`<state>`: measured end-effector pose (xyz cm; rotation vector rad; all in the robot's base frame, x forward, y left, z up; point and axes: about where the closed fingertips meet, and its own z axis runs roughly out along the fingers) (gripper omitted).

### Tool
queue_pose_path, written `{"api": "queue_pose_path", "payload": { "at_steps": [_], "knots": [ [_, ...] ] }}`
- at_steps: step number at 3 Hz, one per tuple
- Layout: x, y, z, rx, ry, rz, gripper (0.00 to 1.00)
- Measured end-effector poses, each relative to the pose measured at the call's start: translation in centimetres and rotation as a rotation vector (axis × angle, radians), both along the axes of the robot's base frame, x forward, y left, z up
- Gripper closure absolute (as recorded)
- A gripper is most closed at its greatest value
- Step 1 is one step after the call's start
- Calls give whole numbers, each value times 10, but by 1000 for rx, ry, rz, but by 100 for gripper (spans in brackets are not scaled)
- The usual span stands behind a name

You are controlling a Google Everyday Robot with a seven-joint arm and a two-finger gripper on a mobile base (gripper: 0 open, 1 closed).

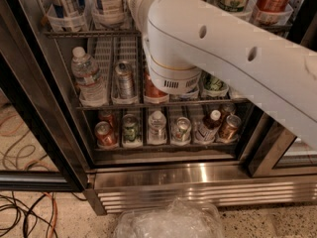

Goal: Pick pepsi can from top shelf of fridge

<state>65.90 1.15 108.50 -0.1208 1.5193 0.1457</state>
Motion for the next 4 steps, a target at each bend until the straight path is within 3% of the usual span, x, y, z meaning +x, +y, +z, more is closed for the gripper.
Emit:
{"api": "queue_pose_path", "payload": {
  "at_steps": [1, 2, 4],
  "knots": [
    [0, 0, 0, 0, 0, 0, 86],
    [-6, 0, 4, 7, -3, 5, 100],
    [-40, -21, 40, 65, -47, -1, 100]
  ]
}}
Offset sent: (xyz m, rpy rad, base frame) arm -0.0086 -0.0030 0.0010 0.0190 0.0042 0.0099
